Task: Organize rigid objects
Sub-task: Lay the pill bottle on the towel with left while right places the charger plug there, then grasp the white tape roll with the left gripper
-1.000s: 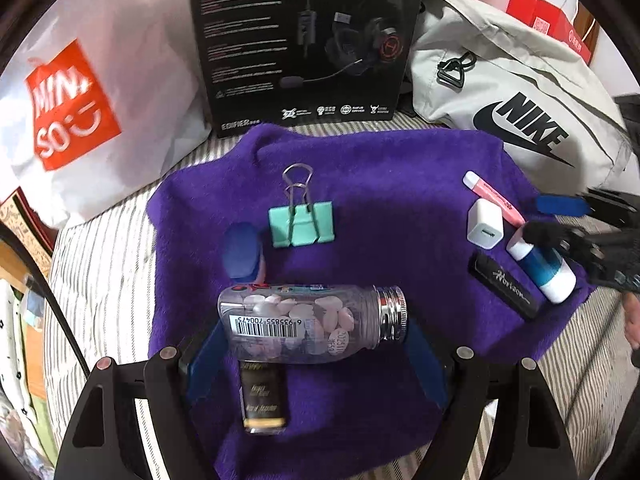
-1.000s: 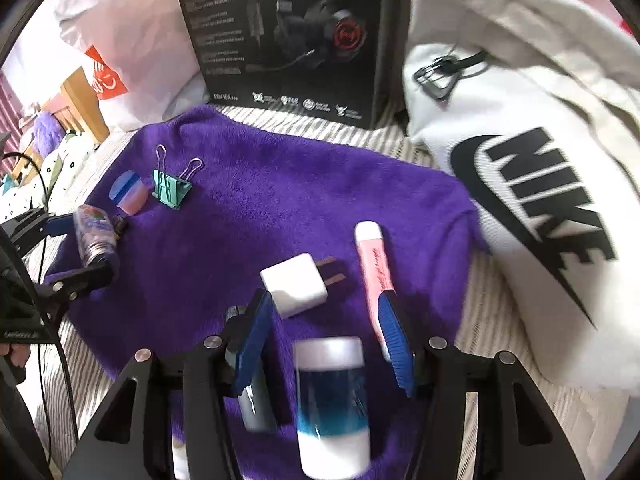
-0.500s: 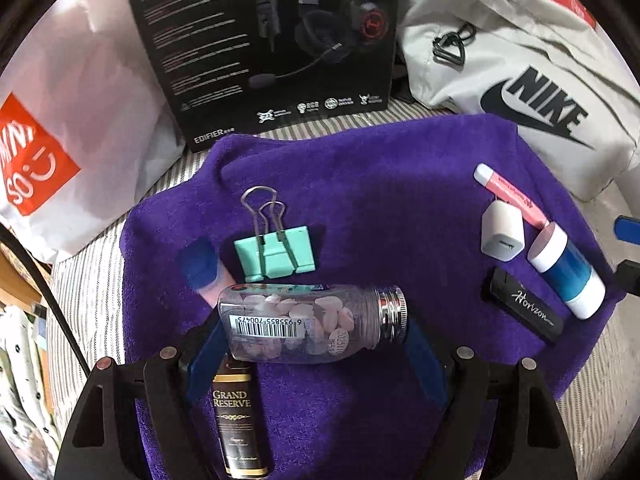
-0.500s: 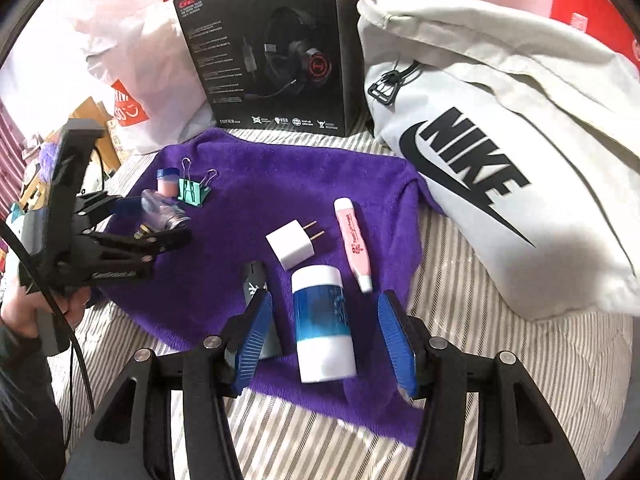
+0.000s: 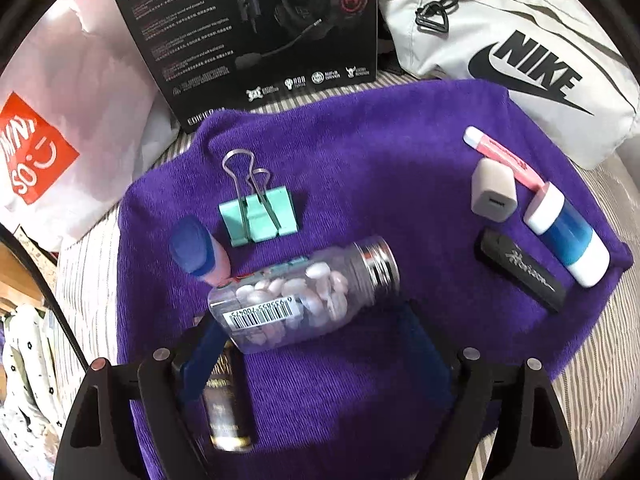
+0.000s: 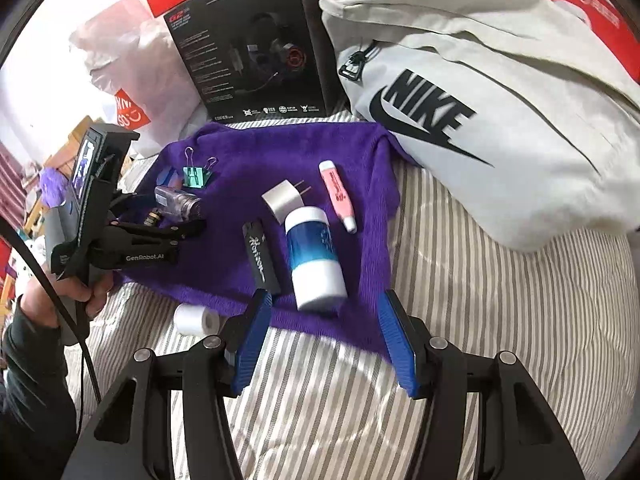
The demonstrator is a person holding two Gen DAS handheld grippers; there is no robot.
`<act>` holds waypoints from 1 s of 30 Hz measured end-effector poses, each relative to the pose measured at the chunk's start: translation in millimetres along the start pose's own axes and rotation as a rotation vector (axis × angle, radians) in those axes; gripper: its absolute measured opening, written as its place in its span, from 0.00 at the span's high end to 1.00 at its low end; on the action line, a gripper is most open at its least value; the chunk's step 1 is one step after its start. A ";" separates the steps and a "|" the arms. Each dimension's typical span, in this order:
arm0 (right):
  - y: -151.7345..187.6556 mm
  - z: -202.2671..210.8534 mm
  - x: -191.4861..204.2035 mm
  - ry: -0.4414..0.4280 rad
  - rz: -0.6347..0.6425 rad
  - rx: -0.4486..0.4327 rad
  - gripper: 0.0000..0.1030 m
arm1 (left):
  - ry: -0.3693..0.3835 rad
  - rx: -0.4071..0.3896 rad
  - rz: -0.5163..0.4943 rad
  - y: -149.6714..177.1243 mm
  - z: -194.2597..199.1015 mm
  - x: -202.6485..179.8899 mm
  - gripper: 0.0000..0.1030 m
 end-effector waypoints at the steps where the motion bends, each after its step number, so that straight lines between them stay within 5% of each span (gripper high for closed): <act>1: 3.5 2.5 -0.5 -0.001 -0.006 0.002 0.46 | 0.000 0.009 0.006 1.4 0.6 -0.6 0.15; 10: 30.5 21.5 -1.9 -0.008 -0.044 0.010 0.46 | -0.017 0.003 0.062 21.7 37.5 -4.9 0.15; 20: 67.2 51.4 -15.3 -0.008 -0.120 0.003 0.46 | 0.078 -0.043 0.137 50.3 89.5 -51.0 0.15; 30: 96.8 70.3 -17.3 -0.017 -0.108 0.032 0.46 | -0.003 -0.008 0.161 48.7 64.6 -83.0 0.15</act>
Point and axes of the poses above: each gripper's, at about its wrist camera, not at the fingertips, and z roughly against the way its jaws point, x to its left, y to its underside, the point moved 2 cm from there along -z, roughly the way its jaws point, and after that the axes turned 5 degrees about -x, right-handed, at the moved point
